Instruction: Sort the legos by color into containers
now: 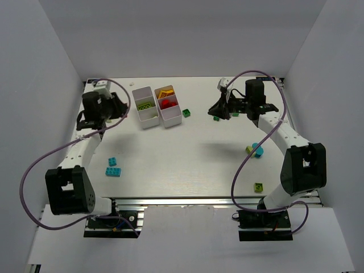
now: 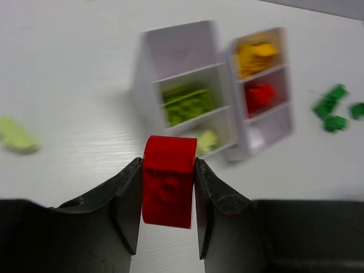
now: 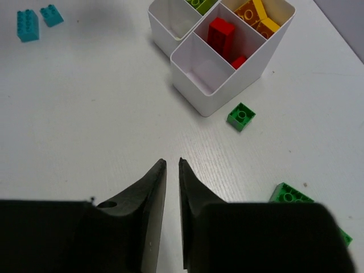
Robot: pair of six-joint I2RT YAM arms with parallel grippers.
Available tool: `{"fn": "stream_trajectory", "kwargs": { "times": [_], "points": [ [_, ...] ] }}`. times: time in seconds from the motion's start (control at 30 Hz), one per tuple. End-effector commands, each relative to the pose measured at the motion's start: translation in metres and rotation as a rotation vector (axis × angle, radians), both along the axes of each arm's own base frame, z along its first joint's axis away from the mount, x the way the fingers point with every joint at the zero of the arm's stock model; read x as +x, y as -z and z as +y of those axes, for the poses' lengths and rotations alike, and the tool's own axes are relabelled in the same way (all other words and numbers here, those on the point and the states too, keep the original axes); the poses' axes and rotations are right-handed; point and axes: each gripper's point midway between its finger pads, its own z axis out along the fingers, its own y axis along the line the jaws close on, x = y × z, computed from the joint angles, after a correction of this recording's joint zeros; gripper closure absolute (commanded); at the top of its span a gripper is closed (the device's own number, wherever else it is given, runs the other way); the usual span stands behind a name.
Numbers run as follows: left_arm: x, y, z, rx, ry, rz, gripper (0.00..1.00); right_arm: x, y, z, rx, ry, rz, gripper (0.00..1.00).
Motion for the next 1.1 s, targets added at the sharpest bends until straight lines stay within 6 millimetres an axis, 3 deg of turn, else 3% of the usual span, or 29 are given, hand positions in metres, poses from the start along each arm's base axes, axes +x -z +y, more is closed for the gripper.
{"fn": "stream_trajectory", "kwargs": {
  "times": [0.0,0.03,0.1,0.13,0.17,0.2,0.4,0.43,0.5,0.53,0.73,1.07],
  "points": [
    [-0.001,-0.037,-0.081,-0.073,0.259,-0.114,1.0,-0.009,-0.017,-0.001,0.035,-0.016,-0.028,0.81],
    [0.002,-0.04,-0.092,-0.069,0.291,-0.119,1.0,-0.009,-0.018,0.0,0.038,-0.018,-0.026,0.88],
    [0.012,-0.044,-0.12,-0.056,0.373,-0.133,1.0,-0.011,-0.018,0.0,0.04,-0.02,-0.025,0.91],
    [0.017,-0.045,-0.128,-0.051,0.389,-0.136,1.0,-0.012,-0.019,0.0,0.041,-0.021,-0.029,0.92],
    [0.024,-0.061,-0.146,-0.046,0.427,-0.169,1.0,-0.013,-0.02,0.0,0.041,-0.019,-0.035,0.92],
    [0.032,-0.049,-0.154,-0.034,0.442,-0.15,1.0,-0.013,-0.019,-0.002,0.039,-0.015,-0.036,0.92],
    [0.063,-0.069,-0.224,-0.025,0.551,-0.272,1.0,-0.018,-0.019,-0.005,0.032,-0.007,-0.054,0.91],
    [0.069,-0.056,-0.232,-0.024,0.558,-0.259,1.0,-0.02,-0.02,-0.005,0.031,-0.008,-0.056,0.91],
    [0.075,-0.06,-0.249,-0.028,0.59,-0.299,1.0,-0.021,-0.018,-0.006,0.026,-0.005,-0.057,0.9],
    [0.078,-0.05,-0.256,-0.026,0.602,-0.292,1.0,-0.022,-0.018,-0.007,0.025,-0.003,-0.06,0.9],
    [0.094,-0.045,-0.27,0.026,0.665,-0.378,1.0,-0.022,-0.014,-0.013,0.018,0.008,-0.053,0.89],
    [0.115,-0.011,-0.278,0.07,0.703,-0.371,1.0,-0.019,-0.01,-0.014,0.011,0.009,-0.043,0.88]
  ]
}}
